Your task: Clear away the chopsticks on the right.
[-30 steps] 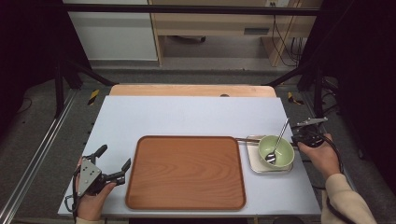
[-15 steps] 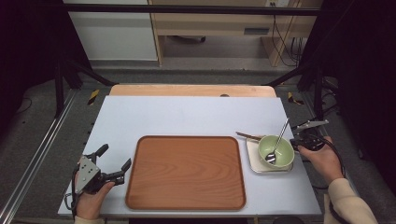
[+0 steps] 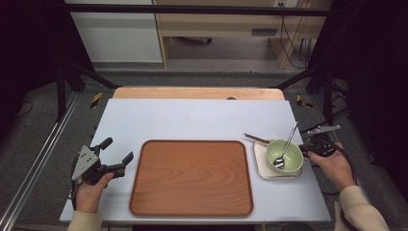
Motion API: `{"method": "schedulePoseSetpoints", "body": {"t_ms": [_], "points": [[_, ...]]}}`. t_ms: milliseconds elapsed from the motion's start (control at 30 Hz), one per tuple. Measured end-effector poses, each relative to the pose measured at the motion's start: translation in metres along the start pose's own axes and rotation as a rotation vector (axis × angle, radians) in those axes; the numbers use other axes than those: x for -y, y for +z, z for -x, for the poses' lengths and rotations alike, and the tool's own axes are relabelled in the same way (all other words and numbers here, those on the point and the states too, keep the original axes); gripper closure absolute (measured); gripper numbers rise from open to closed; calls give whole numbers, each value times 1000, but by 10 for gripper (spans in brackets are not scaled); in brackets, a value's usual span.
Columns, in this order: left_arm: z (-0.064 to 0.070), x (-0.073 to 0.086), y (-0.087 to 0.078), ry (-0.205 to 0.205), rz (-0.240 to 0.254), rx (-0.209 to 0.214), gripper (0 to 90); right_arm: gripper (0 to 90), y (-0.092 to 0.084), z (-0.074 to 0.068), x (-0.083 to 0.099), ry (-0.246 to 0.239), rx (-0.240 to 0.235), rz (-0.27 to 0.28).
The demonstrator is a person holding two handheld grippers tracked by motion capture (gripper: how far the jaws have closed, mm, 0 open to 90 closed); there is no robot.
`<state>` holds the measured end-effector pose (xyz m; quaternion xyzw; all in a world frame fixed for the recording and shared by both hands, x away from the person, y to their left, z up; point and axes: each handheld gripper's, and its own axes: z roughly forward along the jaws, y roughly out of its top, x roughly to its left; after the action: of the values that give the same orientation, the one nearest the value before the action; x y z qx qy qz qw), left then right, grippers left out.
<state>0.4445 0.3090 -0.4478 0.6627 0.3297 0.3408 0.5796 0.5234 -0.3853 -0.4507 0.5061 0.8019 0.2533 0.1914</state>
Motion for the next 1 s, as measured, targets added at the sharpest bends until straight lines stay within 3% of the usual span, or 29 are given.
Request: {"method": "schedulePoseSetpoints", "body": {"t_ms": [367, 1000], "points": [[6, 2, -8, 9, 13, -23, 57, 900, 1, -2, 3, 9, -34, 12], [5, 2, -14, 6, 22, -35, 57, 883, 6, 2, 0, 21, -27, 15]]}}
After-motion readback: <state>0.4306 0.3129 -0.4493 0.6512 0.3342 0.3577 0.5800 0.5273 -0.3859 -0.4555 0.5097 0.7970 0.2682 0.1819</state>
